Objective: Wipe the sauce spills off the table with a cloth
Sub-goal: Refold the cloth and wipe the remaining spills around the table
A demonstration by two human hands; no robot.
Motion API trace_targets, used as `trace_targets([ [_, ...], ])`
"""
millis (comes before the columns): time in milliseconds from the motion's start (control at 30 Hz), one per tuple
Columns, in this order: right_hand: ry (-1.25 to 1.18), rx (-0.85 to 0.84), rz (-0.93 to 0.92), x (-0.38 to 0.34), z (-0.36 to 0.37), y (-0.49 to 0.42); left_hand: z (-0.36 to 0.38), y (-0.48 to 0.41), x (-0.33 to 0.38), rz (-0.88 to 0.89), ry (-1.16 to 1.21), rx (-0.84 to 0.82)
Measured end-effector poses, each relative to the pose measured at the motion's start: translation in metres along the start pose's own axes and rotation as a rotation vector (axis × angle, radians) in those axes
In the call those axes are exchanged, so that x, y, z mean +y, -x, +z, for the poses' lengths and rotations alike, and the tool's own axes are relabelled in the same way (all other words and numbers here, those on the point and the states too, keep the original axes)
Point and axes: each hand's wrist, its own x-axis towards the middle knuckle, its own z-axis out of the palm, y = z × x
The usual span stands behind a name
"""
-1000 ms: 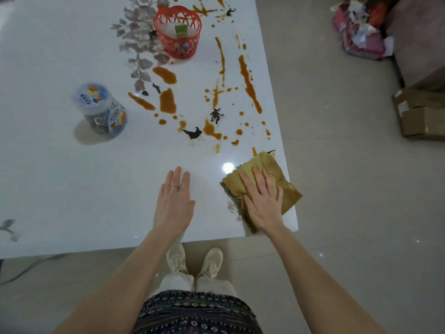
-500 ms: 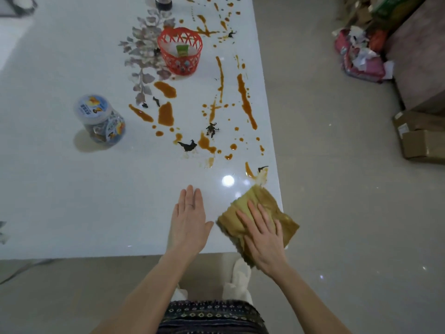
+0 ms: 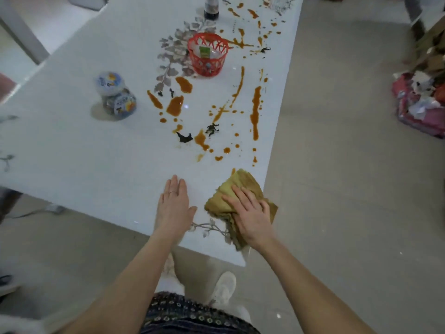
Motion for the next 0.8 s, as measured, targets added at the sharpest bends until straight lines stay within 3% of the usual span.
trace_targets([
  [167, 0.007, 0.036, 0.112, -0.012, 0.000, -0.012, -0.001, 0.003, 0.002, -0.038, -0.047, -0.026],
  [300, 0.004, -0.026, -0.020, -0.029, 0.001, 0.026, -0.002, -0.001, 0.007, -0.063, -0.076, -0.007],
  [400, 0.086, -0.089, -0.083, -0.011, -0.014, -0.010, -0.001, 0.000, 0.010, -0.085, -0.060, -0.017],
  [567, 0.036, -0.077, 0.065, -0.012, -0.012, -0.021, 0.002, 0.007, 0.013, -0.104, -0.049, -0.029],
  [733, 0.041, -0.138, -0.173, -0.001, -0.017, -0.010, -0.001, 0.005, 0.024, -0.143, -0.018, -0.013],
  [800, 0.059, -0.159, -0.152, 0.012, -0.028, -0.043, -0.002, 0.006, 0.026, -0.160, -0.013, -0.026],
])
